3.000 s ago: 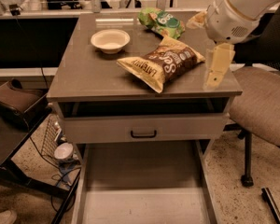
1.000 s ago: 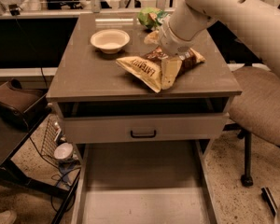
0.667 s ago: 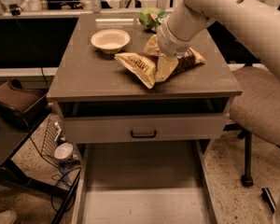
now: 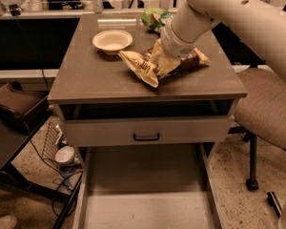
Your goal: Place brown chip bag into middle drawer
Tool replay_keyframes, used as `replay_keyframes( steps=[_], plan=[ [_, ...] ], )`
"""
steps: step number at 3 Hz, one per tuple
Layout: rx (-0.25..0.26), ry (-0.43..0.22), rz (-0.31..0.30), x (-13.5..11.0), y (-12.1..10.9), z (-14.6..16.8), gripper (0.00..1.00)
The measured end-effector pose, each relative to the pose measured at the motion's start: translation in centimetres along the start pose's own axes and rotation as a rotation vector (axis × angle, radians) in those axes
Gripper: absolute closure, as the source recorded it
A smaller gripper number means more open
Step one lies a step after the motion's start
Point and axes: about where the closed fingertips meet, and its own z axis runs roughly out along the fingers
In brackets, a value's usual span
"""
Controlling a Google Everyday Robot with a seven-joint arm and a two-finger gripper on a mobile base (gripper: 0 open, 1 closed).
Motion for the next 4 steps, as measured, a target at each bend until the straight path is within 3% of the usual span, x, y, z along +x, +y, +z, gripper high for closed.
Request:
replay_keyframes(
  steps=[1,2,3,4],
  plan=[
    [0.0,-0.001,-0.001,0.0,-0.1,0.0,1.0],
    [0.029,0.031,-0.008,-0.2,-0.4,-3.0,1.0],
    [0.085,0.094,-0.015,-2.0,1.0,-10.7,1.0],
    [0.117,0.108,0.002,-4.2,3.2,-16.7,1.0]
  ],
)
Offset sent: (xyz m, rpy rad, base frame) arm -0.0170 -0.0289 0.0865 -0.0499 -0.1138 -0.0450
